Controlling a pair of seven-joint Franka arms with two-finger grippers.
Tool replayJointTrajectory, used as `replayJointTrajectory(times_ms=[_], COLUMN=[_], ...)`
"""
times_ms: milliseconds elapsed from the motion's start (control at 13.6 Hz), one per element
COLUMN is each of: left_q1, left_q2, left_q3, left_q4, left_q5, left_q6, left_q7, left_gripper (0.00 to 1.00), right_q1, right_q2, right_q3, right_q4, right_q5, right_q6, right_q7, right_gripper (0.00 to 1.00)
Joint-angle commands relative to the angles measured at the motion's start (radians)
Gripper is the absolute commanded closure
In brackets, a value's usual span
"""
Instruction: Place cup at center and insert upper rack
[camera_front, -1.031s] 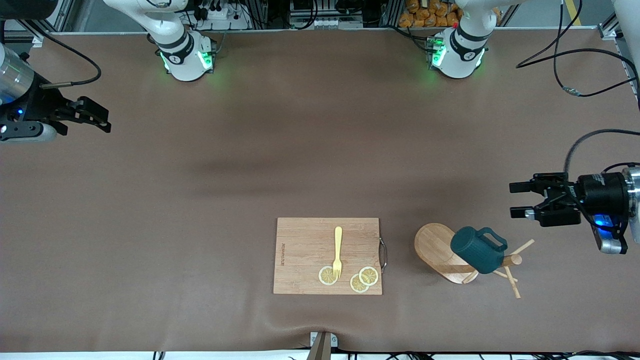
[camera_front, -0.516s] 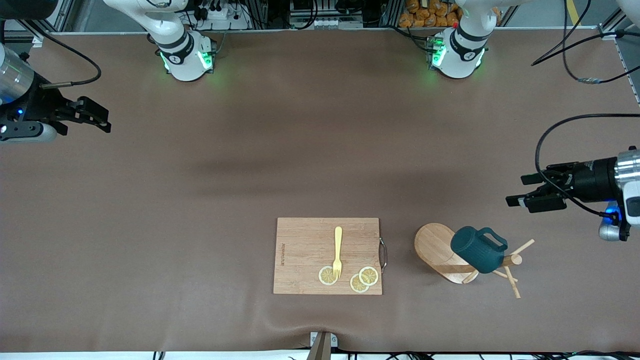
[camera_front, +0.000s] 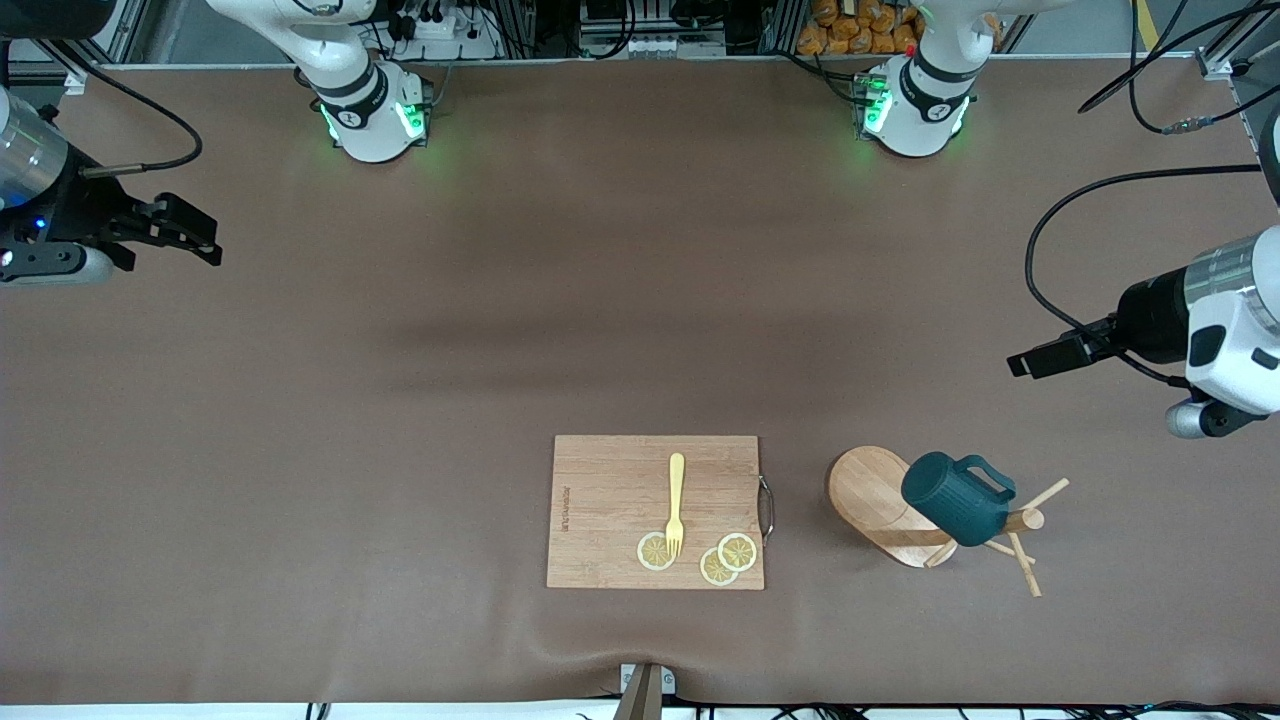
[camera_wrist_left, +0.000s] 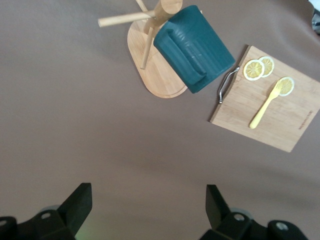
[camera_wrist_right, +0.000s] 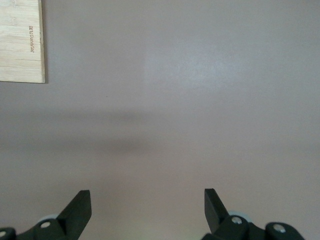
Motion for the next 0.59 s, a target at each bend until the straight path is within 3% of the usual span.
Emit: replayJointTrajectory(times_ms=[0, 516], left_q1=[-0.001, -0.014], left_q2=[-0.075, -0.230], left_q3=[0.006, 0.009], left_q4=[-0.083, -0.209], left_q5=[0.095, 0.181], left_q6=[-0.003, 0.008], left_q7=[0.090, 0.108], left_gripper=[0.00, 0.00], right_q1=[-0.008, -0.018], right_q2=[-0.006, -0.005], right_q3=[0.007, 0.006], right_q4=[-0.005, -0.005], right_q5=[0.006, 0.006], right_q6=[0.011, 0.021], right_q7=[0.013, 0.013], right_gripper=[0.00, 0.00])
